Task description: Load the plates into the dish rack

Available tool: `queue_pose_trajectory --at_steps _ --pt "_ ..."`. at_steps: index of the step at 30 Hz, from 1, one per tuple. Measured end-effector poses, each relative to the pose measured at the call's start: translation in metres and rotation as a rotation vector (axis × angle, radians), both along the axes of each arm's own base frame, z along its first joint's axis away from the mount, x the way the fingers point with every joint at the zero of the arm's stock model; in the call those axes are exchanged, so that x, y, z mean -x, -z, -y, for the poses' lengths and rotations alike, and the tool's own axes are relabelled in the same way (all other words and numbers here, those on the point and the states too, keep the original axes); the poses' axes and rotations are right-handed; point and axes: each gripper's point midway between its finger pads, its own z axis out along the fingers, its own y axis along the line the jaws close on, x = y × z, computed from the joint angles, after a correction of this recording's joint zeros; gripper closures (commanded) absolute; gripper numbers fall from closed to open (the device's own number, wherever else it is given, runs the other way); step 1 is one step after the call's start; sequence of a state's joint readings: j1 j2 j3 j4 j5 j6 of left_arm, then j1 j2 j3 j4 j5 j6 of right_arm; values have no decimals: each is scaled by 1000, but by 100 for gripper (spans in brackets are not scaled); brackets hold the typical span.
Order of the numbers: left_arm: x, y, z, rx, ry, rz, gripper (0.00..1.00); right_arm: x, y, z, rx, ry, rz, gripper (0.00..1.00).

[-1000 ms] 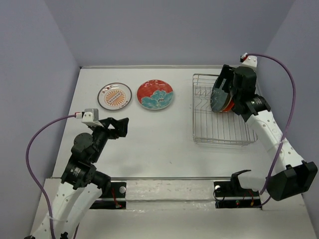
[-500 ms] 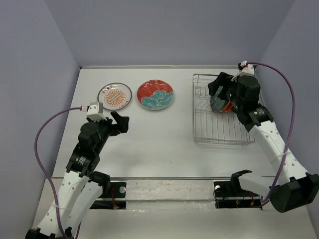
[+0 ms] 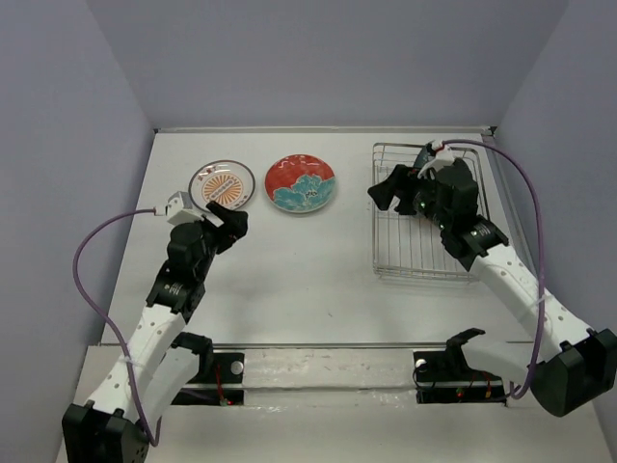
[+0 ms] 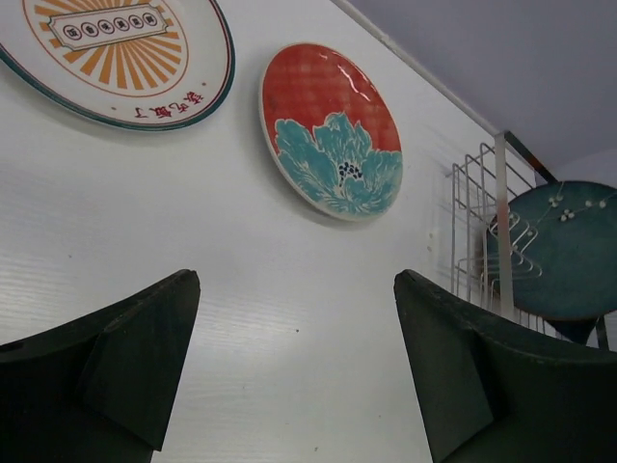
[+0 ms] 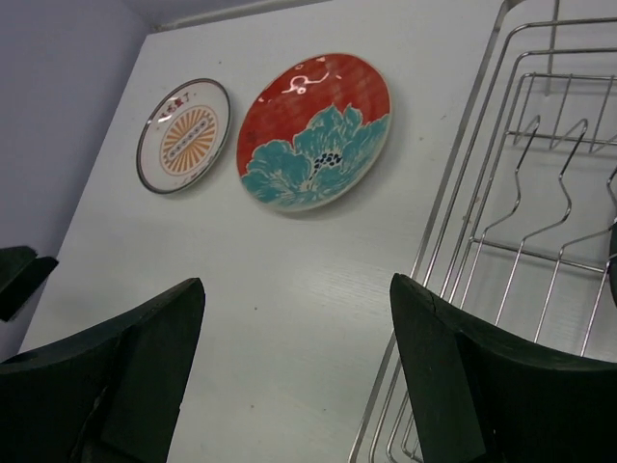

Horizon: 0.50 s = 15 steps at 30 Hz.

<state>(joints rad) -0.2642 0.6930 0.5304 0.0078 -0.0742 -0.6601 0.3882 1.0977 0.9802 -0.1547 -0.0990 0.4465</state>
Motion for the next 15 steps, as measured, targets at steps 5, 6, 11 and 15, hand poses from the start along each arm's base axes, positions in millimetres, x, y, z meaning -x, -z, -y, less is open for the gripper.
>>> queue_pose_trajectory --at_steps 5,6,11,15 --pt "-24 37 -9 150 -130 -66 12 19 5 -20 -18 -82 2 18" --pt "-28 46 -13 164 -154 -86 12 23 6 -24 -23 -97 3 17" --pt "-44 78 -46 244 -316 -143 13 39 19 -38 -34 -161 -16 18" --pt "-57 89 -75 289 -427 -146 13 44 27 -43 -36 -185 -31 18"
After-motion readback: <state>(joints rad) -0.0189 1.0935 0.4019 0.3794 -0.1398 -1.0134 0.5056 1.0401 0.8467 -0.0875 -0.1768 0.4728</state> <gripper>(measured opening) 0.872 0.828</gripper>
